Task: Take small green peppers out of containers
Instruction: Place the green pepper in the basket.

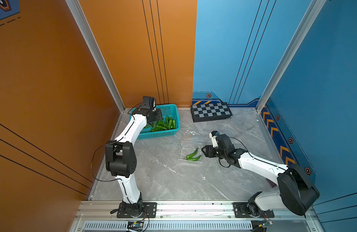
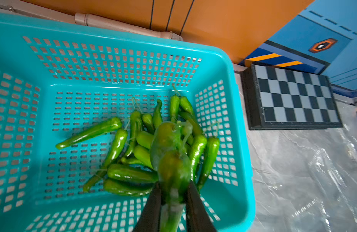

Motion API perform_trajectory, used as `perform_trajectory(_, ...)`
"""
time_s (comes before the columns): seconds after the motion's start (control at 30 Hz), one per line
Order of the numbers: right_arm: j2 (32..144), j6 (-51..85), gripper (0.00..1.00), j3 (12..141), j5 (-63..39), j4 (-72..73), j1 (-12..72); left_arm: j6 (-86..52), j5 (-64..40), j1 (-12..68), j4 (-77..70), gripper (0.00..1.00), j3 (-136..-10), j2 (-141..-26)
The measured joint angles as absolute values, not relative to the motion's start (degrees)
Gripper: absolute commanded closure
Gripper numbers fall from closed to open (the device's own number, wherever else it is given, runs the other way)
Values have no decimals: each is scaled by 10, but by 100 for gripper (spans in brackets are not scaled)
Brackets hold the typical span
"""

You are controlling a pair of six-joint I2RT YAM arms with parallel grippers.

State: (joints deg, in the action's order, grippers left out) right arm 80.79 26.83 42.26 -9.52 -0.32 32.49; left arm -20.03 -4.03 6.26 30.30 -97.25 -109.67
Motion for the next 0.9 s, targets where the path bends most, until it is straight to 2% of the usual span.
perform_trajectory(0.17, 808, 266, 37, 423, -101, -3, 321, -188, -39, 59, 319, 43, -991, -1128)
perform_trajectory(0.43, 808, 265, 37, 423, -103, -4, 305, -173, -44, 77, 326, 41, -948, -1060)
perform_trajectory(0.6, 808, 271, 38, 423, -105, -15, 300, -149, -72, 187, 325, 40, -869, -972)
perform_trajectory(0.77, 808, 271, 38, 423, -105, -26, 300, -113, -109, 311, 328, 40, -804, -957)
perform_trajectory(0.9, 806, 274, 38, 423, -105, -31, 300, -103, -121, 345, 340, 39, -756, -957)
